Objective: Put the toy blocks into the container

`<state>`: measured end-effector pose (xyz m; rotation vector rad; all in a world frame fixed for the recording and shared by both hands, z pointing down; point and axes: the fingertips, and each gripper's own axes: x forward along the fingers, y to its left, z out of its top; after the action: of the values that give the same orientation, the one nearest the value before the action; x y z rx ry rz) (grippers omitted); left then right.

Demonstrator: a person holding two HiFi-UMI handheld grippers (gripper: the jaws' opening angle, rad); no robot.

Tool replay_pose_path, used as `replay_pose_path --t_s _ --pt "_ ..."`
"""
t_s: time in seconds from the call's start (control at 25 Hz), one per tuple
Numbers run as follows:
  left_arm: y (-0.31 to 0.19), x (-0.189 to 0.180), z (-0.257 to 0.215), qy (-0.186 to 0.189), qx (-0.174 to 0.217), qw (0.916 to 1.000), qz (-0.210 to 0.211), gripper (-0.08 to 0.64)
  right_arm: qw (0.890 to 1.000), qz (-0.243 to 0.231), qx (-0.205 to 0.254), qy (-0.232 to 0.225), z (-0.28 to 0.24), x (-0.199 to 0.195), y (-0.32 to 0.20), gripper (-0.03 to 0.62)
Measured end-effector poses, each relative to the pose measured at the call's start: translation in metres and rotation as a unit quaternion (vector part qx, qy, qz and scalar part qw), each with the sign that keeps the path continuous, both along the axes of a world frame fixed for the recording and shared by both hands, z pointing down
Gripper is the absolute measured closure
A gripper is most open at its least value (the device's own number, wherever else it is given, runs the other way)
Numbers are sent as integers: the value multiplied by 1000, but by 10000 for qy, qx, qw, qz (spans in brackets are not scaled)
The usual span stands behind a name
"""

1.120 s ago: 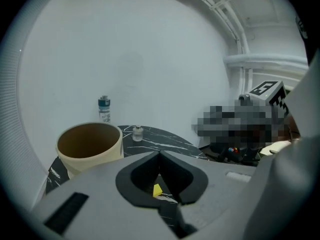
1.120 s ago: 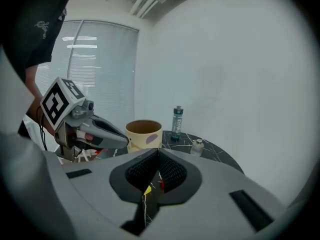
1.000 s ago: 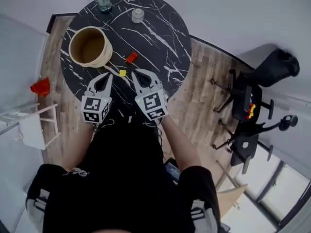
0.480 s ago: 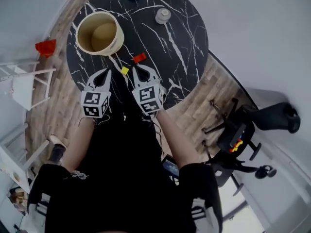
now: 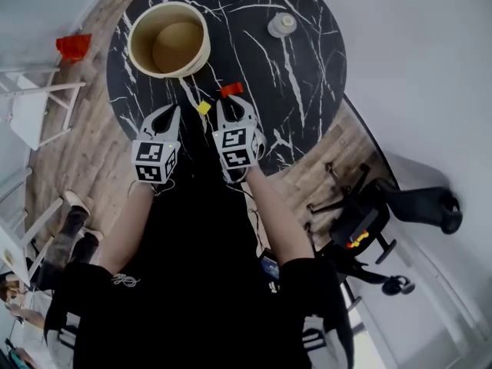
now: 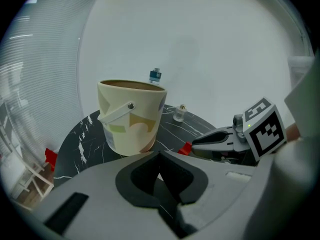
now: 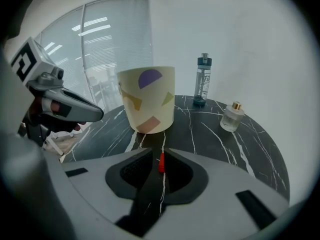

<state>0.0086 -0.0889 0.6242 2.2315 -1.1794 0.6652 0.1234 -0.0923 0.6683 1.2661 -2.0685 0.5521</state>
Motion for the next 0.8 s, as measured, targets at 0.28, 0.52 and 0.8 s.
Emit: replay_pose_path --t_s 0.28,0.52,0.8 --pt "2 -13 9 64 -70 10000 -25 560 9993 92 -247 268 28 3 -8 499" --pt "5 -33 13 59 -143 9998 -91 560 9972 187 -556 454 52 4 -11 531" --pt "-8 -45 0 145 20 9999 -80 560 9993 230 -206 214 20 -5 -15 546"
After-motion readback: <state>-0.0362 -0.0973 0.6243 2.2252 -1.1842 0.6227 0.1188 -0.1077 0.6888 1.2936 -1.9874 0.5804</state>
